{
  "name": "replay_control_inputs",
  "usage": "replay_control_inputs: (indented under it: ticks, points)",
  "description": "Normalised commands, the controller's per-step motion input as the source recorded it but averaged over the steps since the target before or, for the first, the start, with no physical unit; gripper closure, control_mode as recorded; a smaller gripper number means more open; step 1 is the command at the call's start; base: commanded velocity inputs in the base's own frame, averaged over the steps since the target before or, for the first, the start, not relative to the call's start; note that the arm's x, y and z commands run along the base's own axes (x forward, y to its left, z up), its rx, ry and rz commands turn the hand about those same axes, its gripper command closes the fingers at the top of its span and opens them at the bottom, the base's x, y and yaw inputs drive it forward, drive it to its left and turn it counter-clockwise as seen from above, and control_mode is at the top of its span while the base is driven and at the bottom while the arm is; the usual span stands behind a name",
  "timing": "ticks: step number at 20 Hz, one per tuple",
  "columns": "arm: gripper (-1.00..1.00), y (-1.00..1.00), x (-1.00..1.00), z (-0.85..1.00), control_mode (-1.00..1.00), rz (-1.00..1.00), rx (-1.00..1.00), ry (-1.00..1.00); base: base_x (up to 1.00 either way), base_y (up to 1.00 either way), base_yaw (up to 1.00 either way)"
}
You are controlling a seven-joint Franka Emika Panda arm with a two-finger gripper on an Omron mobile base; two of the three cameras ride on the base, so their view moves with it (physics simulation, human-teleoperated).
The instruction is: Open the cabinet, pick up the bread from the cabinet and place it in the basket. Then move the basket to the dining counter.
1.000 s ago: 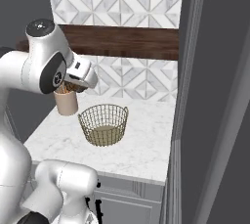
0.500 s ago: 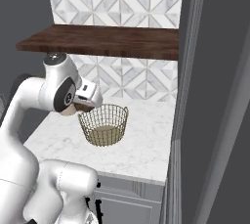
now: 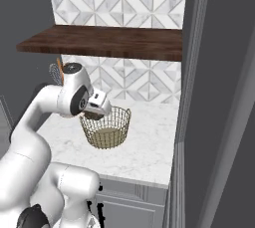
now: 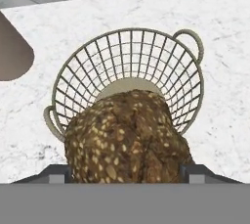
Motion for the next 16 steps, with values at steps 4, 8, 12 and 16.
replay_control_inputs:
  ticks: [4,8,12,16]
  points:
    - [1.00,0.00,0.27,-0.35,-1.00,0.00,0.00,0.17,0.00,0.00,0.00]
    - [1.00,0.00,0.33,-0.42,-1.00,0.00,0.00,0.17,0.00,0.00,0.00]
    - [1.00,0.00,0.26,-0.36,-1.00,0.00,0.00,0.10,0.00,0.00,0.00]
    - [1.00,0.00,0.23,-0.33,-1.00,0.00,0.00,0.05,0.00,0.00,0.00]
